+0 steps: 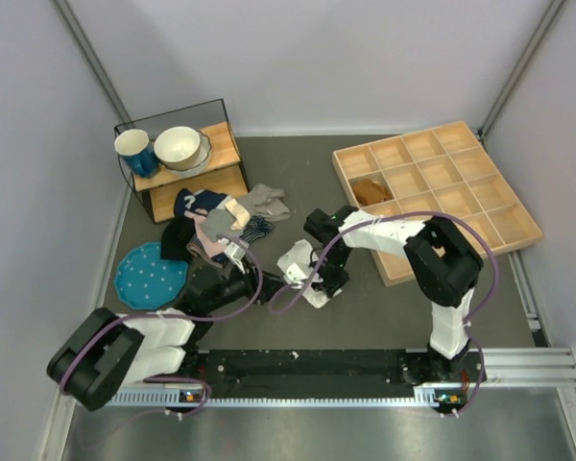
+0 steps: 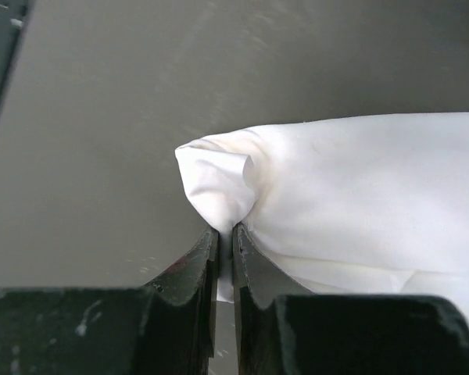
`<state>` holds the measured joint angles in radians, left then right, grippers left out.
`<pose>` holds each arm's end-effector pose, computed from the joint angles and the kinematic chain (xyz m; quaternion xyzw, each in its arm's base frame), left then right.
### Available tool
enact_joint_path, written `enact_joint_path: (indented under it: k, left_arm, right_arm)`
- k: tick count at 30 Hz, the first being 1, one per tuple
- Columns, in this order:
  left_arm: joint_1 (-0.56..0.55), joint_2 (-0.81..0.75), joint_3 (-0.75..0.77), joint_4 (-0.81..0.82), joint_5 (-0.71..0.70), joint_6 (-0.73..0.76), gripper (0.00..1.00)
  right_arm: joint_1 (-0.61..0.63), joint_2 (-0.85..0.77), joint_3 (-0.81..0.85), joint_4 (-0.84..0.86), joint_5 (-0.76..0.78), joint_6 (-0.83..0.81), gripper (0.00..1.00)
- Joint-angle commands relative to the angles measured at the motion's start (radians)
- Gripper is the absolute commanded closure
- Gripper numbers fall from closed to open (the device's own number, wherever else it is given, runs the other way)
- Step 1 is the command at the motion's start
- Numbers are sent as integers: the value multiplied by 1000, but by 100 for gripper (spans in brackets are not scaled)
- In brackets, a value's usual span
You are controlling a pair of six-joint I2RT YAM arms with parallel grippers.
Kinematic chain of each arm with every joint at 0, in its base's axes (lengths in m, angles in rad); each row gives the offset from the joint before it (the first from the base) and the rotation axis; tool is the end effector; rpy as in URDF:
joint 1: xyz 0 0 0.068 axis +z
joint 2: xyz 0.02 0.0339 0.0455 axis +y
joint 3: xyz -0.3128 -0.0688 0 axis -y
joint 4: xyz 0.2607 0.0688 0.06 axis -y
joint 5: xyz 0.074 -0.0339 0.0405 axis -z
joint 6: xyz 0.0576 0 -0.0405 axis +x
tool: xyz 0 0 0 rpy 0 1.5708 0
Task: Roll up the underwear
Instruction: Roll the underwear to the center of the board.
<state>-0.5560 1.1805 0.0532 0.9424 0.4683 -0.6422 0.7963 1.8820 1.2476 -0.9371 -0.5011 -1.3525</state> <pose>0.1479 -0.1225 0.1700 0.1158 0.7541 -0.4978 0.4125 0.2329 0.2775 0.1806 -0.8518 0.4615 0.2385 0.0677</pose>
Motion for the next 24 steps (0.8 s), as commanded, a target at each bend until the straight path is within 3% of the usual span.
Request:
enact_joint_path:
  k: [1,5,11,16,17,21,24]
  left_arm:
    - [-19,-117,-90,108,-27,151,46]
    - [-39,-189,-137,165,9,223,46]
    - [-148,-235,-164,174,-23,330,46]
    - [-223,-231,-157,131,-132,369,46]
    - [-223,-239,-162,115,-252,333,46]
    - [-222,-311,-190,12,-495,233,44]
    - [-223,-409,-181,-33,-473,249,43]
  right_arm:
    - [-12,89,67,-325,-141,15,97]
    - [-57,170,118,-443,-209,6,98]
    - [-120,279,193,-488,-261,41,97]
    - [-146,322,260,-509,-278,76,97]
    - [-155,336,269,-514,-280,82,97]
    - [-172,351,282,-520,-283,92,96]
    - [-175,368,289,-522,-278,108,96]
